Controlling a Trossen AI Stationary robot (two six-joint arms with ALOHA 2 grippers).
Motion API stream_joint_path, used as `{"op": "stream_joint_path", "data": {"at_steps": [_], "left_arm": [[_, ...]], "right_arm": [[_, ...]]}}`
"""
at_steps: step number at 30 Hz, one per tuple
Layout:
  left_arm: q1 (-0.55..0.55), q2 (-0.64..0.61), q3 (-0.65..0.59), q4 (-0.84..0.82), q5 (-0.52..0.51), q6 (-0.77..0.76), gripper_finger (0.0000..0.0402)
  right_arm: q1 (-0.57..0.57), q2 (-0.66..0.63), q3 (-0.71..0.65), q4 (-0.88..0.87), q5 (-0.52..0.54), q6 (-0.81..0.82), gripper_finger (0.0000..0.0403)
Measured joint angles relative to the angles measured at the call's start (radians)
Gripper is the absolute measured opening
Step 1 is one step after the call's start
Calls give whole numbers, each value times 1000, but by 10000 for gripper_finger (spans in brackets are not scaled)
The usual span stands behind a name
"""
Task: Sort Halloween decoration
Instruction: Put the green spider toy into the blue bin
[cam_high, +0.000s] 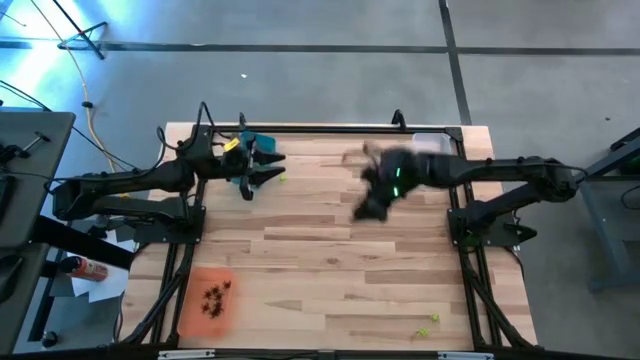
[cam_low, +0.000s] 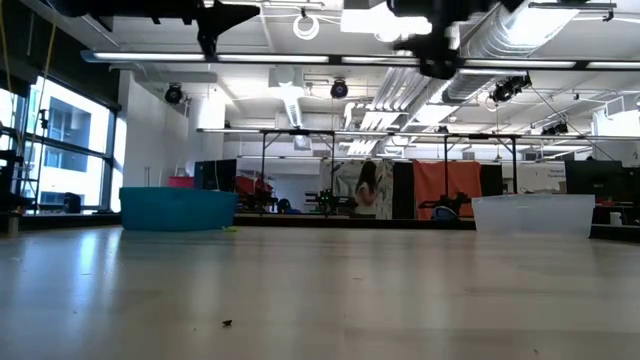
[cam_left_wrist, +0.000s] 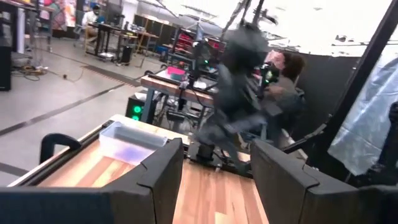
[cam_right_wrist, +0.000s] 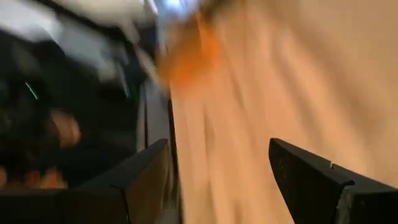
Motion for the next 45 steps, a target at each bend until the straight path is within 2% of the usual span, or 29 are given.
{"op": "stream_joint_path", "data": {"at_steps": [4,7,11,15,17,20,27,36,45], "left_arm": [[1,0,0,-1,-23,0,172],[1,0,0,-1,-24,0,172],[1,0,0,-3,-24,1,172],[1,0,0,-5,-24,1,172],[1,0,0,-5,-24,1,172],[1,0,0,-5,-24,1,172],[1,0,0,-5,-24,-18,172],[2,0,0,-10,-24,-52,172],[2,-1,0,-10,-24,-52,172]], "right_arm": [[222,7,-2,-286,53,127,271],[404,9,-39,-373,79,350,271],[639,9,-125,-337,78,789,271],[829,15,-249,-174,78,1228,271],[900,16,-312,-78,85,1401,271],[976,17,-391,-45,96,1601,271],[980,30,-432,-20,94,1619,260],[988,215,-432,115,74,1611,212],[987,289,-430,108,42,1598,172]]}}
